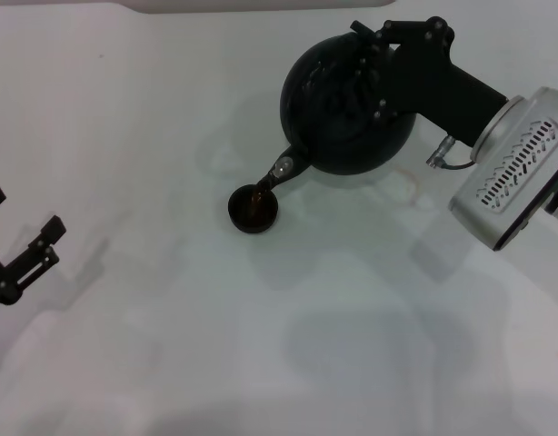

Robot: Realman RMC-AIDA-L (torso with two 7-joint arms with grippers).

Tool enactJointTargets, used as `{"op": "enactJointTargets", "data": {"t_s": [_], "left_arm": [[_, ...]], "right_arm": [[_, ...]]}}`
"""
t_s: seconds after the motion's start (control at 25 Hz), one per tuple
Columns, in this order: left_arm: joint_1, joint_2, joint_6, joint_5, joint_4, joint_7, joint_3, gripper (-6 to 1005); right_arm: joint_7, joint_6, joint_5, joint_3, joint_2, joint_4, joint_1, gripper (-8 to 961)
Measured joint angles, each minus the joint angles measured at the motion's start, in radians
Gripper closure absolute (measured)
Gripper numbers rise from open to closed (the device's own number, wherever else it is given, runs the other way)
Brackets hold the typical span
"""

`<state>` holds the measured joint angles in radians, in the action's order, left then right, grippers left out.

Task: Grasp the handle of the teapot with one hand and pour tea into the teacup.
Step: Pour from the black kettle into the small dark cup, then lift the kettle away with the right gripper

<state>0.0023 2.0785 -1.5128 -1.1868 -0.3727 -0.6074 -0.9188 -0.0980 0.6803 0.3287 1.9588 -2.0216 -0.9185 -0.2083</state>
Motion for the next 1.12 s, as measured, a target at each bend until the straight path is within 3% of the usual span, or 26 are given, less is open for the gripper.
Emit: {"op": "enactJointTargets", "data": {"t_s": [1.12], "left_arm": [[-0.038, -0.003, 0.038, 0.000, 0.003, 0.000, 0.000, 137]], "right_arm": [[-0.072, 0.006, -0.018, 0.000, 0.000, 0.006, -0.010, 847]]}}
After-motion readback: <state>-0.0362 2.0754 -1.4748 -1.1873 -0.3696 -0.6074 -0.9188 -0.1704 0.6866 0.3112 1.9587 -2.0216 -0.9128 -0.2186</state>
